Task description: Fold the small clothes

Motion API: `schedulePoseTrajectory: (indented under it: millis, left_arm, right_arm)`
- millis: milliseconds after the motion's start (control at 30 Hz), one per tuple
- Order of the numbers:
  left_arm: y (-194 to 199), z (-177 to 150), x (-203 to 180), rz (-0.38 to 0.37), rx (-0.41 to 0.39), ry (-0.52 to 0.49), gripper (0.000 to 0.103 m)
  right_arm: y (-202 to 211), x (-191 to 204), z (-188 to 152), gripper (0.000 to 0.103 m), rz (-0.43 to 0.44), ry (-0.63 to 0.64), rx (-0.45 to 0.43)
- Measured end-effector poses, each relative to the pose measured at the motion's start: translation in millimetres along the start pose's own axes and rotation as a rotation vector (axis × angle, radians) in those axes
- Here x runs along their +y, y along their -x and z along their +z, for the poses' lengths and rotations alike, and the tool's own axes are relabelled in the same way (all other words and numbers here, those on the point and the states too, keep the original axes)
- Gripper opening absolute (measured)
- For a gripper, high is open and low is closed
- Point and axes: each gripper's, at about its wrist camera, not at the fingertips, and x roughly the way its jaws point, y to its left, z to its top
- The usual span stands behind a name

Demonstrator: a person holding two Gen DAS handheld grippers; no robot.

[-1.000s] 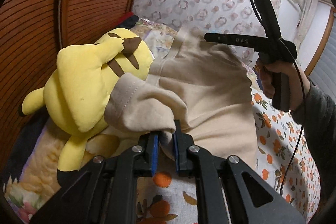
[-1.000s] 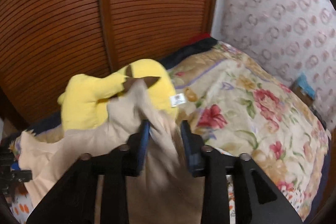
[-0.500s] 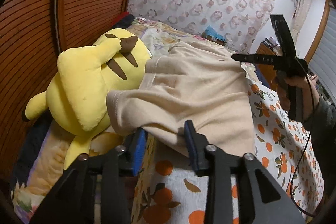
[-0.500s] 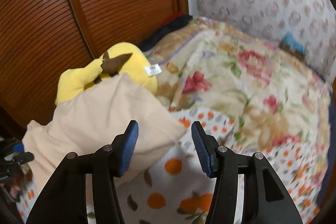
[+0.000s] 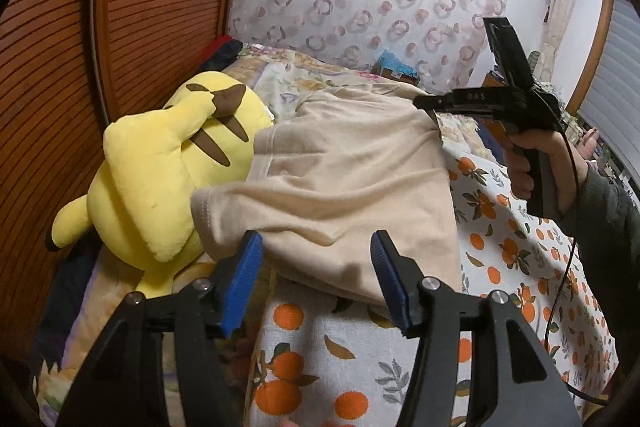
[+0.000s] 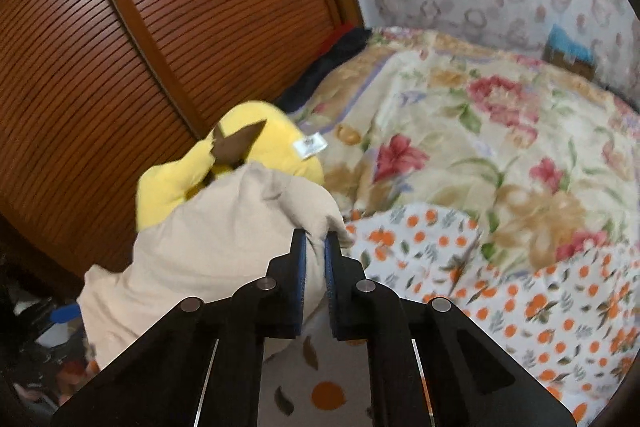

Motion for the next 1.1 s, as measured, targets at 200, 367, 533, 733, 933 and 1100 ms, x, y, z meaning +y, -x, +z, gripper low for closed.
schedulePoseTrajectory:
  millis: [200,367,533,733,933,1100]
  left_arm:
    - [9,1,-8,0.010,-0.017,-0.025,0.056]
    - [18,4,-15,0.040,-0.047,-0.045,0.056]
    - [25,7,-35,0.029,-0.063,-0.085,0.056]
    - [43,7,-74,-0.004,-0.102,-0.152,0.056]
    - [59,-3,-112,-0.018,-0.126,-0.197,0.056]
    - [69,-15,-141,-0.017,-0.131,-0.228,0.056]
  right_arm:
    - [1,-9,7,0.003,-0.137,-0.002,-0.062]
    - [31,-5,-3,0.005,-0.149,0.014,-0.090]
    - [87,9,-30,0.008,-0.163,0.052,-0.141]
    - [154,31,-84,0.024,-0.200,0.080,-0.181]
    - [206,39,-135,0.039,-0.253,0.068,-0.206]
    - [242,41,-181,0.056,-0.275,0.037,-0.230]
